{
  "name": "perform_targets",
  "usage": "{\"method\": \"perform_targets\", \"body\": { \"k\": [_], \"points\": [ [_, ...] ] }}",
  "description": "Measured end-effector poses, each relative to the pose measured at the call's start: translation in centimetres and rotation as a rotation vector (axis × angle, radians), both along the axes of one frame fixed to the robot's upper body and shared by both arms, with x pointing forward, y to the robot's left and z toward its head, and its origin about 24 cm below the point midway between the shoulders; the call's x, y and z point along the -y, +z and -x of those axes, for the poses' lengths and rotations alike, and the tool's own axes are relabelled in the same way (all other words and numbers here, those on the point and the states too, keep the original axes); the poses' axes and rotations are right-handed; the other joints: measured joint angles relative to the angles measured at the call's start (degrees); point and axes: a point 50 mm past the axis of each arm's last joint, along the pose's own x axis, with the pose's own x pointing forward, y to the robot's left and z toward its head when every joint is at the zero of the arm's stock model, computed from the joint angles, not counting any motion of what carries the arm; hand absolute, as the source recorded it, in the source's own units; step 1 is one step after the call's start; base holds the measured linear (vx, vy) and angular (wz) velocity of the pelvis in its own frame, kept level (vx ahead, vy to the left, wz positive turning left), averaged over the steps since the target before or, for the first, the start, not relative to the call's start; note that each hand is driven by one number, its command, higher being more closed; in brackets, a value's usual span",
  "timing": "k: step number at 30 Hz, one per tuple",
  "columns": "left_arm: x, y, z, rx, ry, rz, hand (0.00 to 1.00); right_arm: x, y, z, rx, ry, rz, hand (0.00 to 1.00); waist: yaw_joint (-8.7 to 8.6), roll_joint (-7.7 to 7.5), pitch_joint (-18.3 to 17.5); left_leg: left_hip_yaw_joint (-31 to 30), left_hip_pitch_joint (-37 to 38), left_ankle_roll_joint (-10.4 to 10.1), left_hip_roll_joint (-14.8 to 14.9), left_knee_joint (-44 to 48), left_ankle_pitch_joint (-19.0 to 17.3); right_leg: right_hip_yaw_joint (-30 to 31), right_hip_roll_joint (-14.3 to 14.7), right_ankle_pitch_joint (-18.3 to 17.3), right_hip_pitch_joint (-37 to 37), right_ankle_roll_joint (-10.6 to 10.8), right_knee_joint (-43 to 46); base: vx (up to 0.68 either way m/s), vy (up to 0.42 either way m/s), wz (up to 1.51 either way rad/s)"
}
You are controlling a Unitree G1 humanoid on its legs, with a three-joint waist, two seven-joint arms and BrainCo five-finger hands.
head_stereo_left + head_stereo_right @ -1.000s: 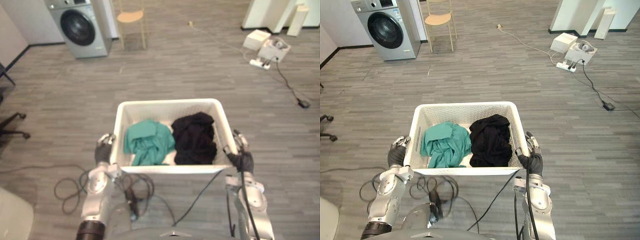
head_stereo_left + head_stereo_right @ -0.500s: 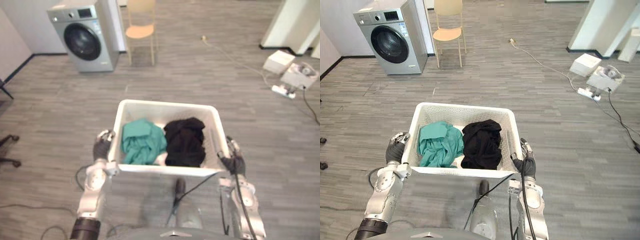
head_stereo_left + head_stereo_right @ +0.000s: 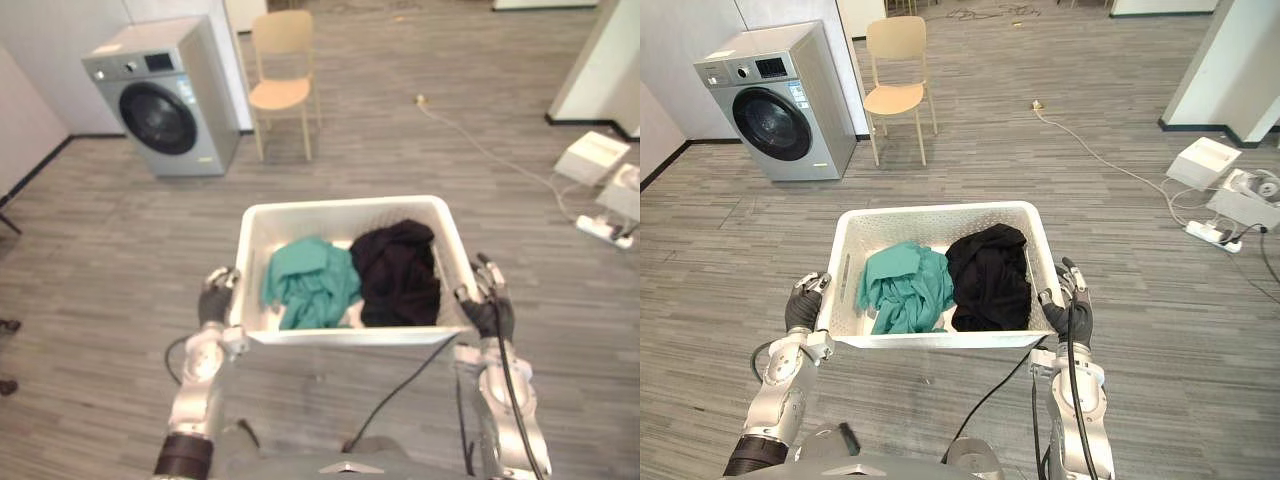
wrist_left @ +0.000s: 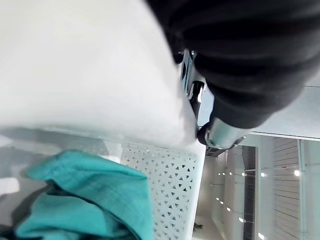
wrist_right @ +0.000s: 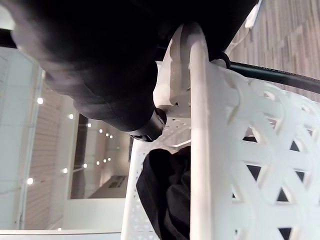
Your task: Pick up the laundry basket with both hands and put the clothes into the washing machine.
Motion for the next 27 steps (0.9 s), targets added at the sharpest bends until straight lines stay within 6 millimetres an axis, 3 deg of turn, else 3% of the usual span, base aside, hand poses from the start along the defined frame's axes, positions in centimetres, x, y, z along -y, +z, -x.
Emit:
{"method": "perform_targets", "body": {
  "k": [1, 2, 3, 4, 5, 6, 7, 8, 10, 11, 13, 15, 16, 18, 19, 20, 21, 22, 23, 24, 25, 27],
  "points": [
    [0.0, 0.0, 0.2, 0.001, 0.006, 0.006, 1.0, 0.0, 0.0, 0.0, 0.002, 0.0, 0.001, 1.0, -0.08, 0.18, -0.1, 1.2, 0.7, -2.8, -2.4, -15.4, 3.6, 0.2, -0.1, -1.2, 2.6, 1.5, -1.1, 0.49, 0.078, -0.17],
    [0.1, 0.0, 0.6, -0.002, 0.018, 0.019, 1.0, 0.1, 0.2, -0.1, 0.003, 0.003, 0.01, 1.0, 0.08, 1.0, -0.6, 1.5, 0.0, -5.1, -2.8, -23.9, 5.7, 0.9, 0.6, -2.0, 5.4, 3.0, -2.9, 0.78, 0.145, -0.27],
    [0.2, -0.1, 0.8, -0.003, 0.023, 0.027, 1.0, 0.2, 0.2, -0.2, 0.004, 0.005, 0.017, 1.0, 0.33, 1.33, -0.8, 1.5, -0.7, -5.3, -2.5, -24.8, 6.0, 1.3, 1.0, -2.5, 6.8, 3.7, -4.0, 0.69, 0.161, -0.41],
    [0.3, -0.1, 1.1, -0.005, 0.029, 0.035, 1.0, 0.3, 0.2, -0.2, 0.002, 0.005, 0.022, 1.0, 0.74, 1.13, -1.1, 2.1, -1.4, -4.7, -3.0, -23.7, 6.3, 1.6, 0.1, -3.6, 11.1, 5.8, -6.1, 0.76, 0.24, -0.49],
    [0.4, -0.3, 1.3, -0.014, 0.027, 0.037, 1.0, 0.4, 0.4, -0.2, 0.003, 0.008, 0.034, 1.0, 0.82, 1.3, -1.6, 2.3, -1.5, -3.5, -4.5, -22.0, 6.9, 1.9, -1.5, -5.4, 12.4, 8.9, -2.6, 0.82, 0.323, -0.46],
    [0.4, -0.3, 1.3, -0.017, 0.025, 0.035, 1.0, 0.5, 0.3, -0.2, 0.0, 0.008, 0.034, 1.0, 0.82, 1.26, -2.0, 0.4, -1.5, 0.4, -5.8, -20.9, 9.3, 2.1, -2.7, -6.8, 11.4, 11.2, 2.8, 0.99, 0.424, -0.39],
    [0.2, -0.4, 1.4, -0.022, 0.025, 0.028, 1.0, 0.3, -0.6, 0.1, -0.027, -0.002, 0.009, 1.0, 0.89, -1.29, -3.2, -1.5, -1.0, 5.3, -9.1, -17.4, 12.8, 2.7, -7.6, -7.6, 6.5, 14.1, 18.1, 1.0, 0.413, -0.04],
    [0.1, -0.4, 1.3, -0.019, 0.015, 0.008, 1.0, 0.2, -1.7, 0.7, -0.068, -0.022, -0.02, 1.0, 0.64, -4.09, -5.0, -2.2, -1.3, 7.5, -11.4, -11.9, 12.5, 2.3, -13.5, -2.1, 0.9, 19.5, 33.0, 0.83, 0.299, 0.25],
    [0.0, -0.2, 1.2, -0.014, 0.009, -0.007, 1.0, -0.1, -3.4, 1.0, -0.128, -0.038, -0.065, 1.0, -0.71, -6.75, -6.5, -3.8, -1.3, 8.0, -13.9, -6.9, 6.4, 2.9, -17.3, 9.2, -3.2, 20.0, 44.1, 0.76, 0.145, 0.83],
    [-0.4, -0.1, 0.9, -0.008, 0.005, -0.031, 1.0, -0.4, -4.5, 1.0, -0.169, -0.037, -0.088, 1.0, -1.11, -6.86, -6.5, -6.5, 0.5, 7.5, -14.8, -6.7, 3.6, 1.6, -17.8, 7.3, -7.9, 17.6, 52.0, 0.8, 0.081, 0.84],
    [-0.7, -0.3, 0.9, -0.025, 0.017, -0.043, 1.0, -0.8, -5.1, 1.1, -0.195, -0.026, -0.092, 1.0, -0.39, -5.89, -5.2, -8.3, 6.7, 6.2, -15.4, -10.7, 2.4, -0.2, -17.2, 1.3, -10.5, 12.3, 54.7, 0.77, 0.027, 0.31],
    [-0.7, -0.1, 0.7, -0.017, 0.021, -0.046, 1.0, -1.0, -5.3, 1.1, -0.209, -0.013, -0.086, 1.0, -0.73, -2.78, -4.4, -9.9, 17.5, 5.1, -14.7, -18.9, 1.5, -1.9, -14.2, -4.3, -17.0, 5.6, 48.9, 0.66, -0.066, 0.2],
    [-0.7, 0.2, 0.5, -0.002, 0.019, -0.046, 1.0, -0.9, -5.2, 1.1, -0.206, -0.011, -0.081, 1.0, -0.96, -2.25, -4.3, -10.3, 19.2, 4.5, -14.4, -19.9, 1.1, -1.8, -13.6, -4.8, -19.3, 4.9, 45.4, 0.55, -0.128, 0.41],
    [-0.5, 1.1, -0.3, 0.046, 0.01, -0.047, 1.0, -0.8, -4.9, 0.8, -0.195, 0.0, -0.065, 1.0, -1.54, -1.85, -3.9, -11.4, 22.9, 2.0, -13.6, -21.7, -0.2, -1.4, -13.4, -2.8, -25.2, 4.2, 29.4, 0.49, -0.184, 0.39],
    [-0.6, 1.5, -0.7, 0.066, 0.007, -0.053, 1.0, -0.7, -4.7, 0.5, -0.186, 0.006, -0.058, 1.0, -1.69, -2.36, -3.5, -11.8, 25.1, 0.0, -12.7, -21.8, -1.8, -0.5, -13.1, 2.2, -27.3, 4.4, 16.6, 0.56, -0.29, 0.41],
    [-0.8, 1.7, -0.8, 0.071, 0.007, -0.065, 1.0, -0.9, -4.6, 0.3, -0.18, 0.012, -0.058, 1.0, -2.11, -3.76, -3.5, -12.0, 27.3, -2.3, -12.7, -21.9, -4.1, 1.9, -12.5, 10.2, -27.1, 5.3, 3.6, 0.59, -0.312, 0.49],
    [-0.8, 1.5, -0.8, 0.064, 0.006, -0.064, 1.0, -0.8, -4.5, 0.4, -0.182, 0.013, -0.051, 1.0, -2.82, -3.89, -3.4, -13.2, 28.7, -3.6, -12.3, -21.6, -5.7, 2.6, -12.1, 16.2, -26.1, 6.4, 4.5, 0.67, -0.347, 0.43],
    [-0.1, 0.7, -0.7, 0.029, 0.005, -0.037, 1.0, -0.2, -4.2, 0.3, -0.182, 0.014, -0.019, 1.0, -2.47, -1.79, -2.9, -14.4, 30.9, -3.9, -9.6, -20.0, -7.0, 3.1, -10.0, 16.3, -26.0, 5.9, 9.4, 0.68, -0.326, 0.21],
    [0.4, 0.3, -0.6, 0.01, 0.005, -0.013, 1.0, 0.3, -3.8, 0.1, -0.174, 0.009, 0.004, 1.0, -2.27, -0.4, -2.9, -14.5, 30.1, -3.7, -7.8, -14.4, -6.1, 3.0, -9.2, 11.7, -26.0, 5.3, 14.0, 0.76, -0.388, 0.08],
    [0.7, 0.2, -0.6, 0.006, 0.003, -0.006, 1.0, 0.5, -3.8, 0.1, -0.173, 0.006, 0.007, 1.0, -2.43, -0.33, -2.9, -14.5, 29.0, -4.0, -6.7, -10.5, -5.0, 2.5, -9.2, 9.6, -25.5, 5.0, 15.8, 0.68, -0.361, 0.17],
    [0.9, -0.1, -0.6, -0.004, 0.004, 0.007, 1.0, 0.7, -3.8, 0.4, -0.176, -0.004, 0.003, 1.0, -2.97, -0.2, -2.8, -14.9, 25.9, -4.2, -3.7, -0.5, -1.8, 0.4, -9.0, 6.6, -23.2, 4.0, 18.1, 0.66, -0.36, 0.36],
    [1.0, -0.4, -0.4, -0.015, 0.008, 0.012, 1.0, 0.7, -3.0, 1.0, -0.145, -0.022, 0.002, 1.0, -2.8, 0.79, -1.7, -13.6, 20.1, 1.4, 5.1, 16.3, 12.5, -3.2, -6.0, 2.9, -16.1, 1.8, 17.6, 0.48, -0.238, 0.21]
  ]
}}
